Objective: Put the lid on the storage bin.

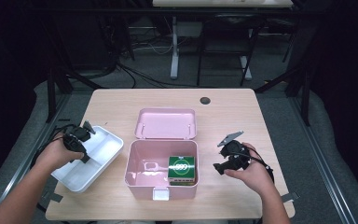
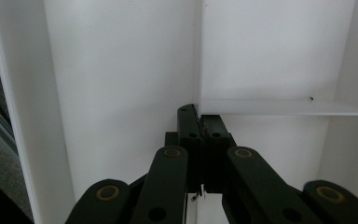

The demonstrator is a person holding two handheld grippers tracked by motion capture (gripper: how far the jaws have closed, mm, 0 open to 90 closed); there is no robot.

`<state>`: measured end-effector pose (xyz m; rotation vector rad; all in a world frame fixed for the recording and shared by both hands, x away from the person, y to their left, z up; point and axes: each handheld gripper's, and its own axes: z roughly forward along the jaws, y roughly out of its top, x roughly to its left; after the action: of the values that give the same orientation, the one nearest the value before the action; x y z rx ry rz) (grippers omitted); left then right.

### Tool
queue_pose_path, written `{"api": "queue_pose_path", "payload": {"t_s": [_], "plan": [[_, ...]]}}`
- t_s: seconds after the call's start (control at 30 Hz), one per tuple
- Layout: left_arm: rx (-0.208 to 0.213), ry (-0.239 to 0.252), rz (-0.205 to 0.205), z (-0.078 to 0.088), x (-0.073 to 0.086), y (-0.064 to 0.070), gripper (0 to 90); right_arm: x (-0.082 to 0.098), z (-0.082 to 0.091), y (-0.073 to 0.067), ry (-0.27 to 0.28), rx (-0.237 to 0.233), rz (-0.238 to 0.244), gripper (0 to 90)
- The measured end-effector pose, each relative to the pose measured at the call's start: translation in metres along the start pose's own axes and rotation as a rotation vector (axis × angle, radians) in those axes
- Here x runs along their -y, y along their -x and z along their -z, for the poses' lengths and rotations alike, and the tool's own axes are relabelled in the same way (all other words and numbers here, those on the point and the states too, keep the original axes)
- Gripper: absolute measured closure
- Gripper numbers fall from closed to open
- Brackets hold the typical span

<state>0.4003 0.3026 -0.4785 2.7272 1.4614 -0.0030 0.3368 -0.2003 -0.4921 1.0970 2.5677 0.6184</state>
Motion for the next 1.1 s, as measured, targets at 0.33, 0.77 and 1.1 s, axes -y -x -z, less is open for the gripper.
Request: {"api": "queue_pose_path", "payload": {"t_s": [0.33,0.77,1.1], "plan": [[-0.003,0.013,-0.012,0.026,0.002,0.002,89.1,0.001,-0.002,0.0,0.016,-0.001,-0.003,25.8],[-0.008,0.029,-0.081,0.058,-0.001,0.013,89.1,0.001,-0.002,0.0,0.002,-0.005,-0.006,25.7],[-0.028,0.035,-0.202,0.073,-0.012,0.04,89.0,0.002,-0.002,0.001,-0.002,-0.007,-0.007,25.7]]}}
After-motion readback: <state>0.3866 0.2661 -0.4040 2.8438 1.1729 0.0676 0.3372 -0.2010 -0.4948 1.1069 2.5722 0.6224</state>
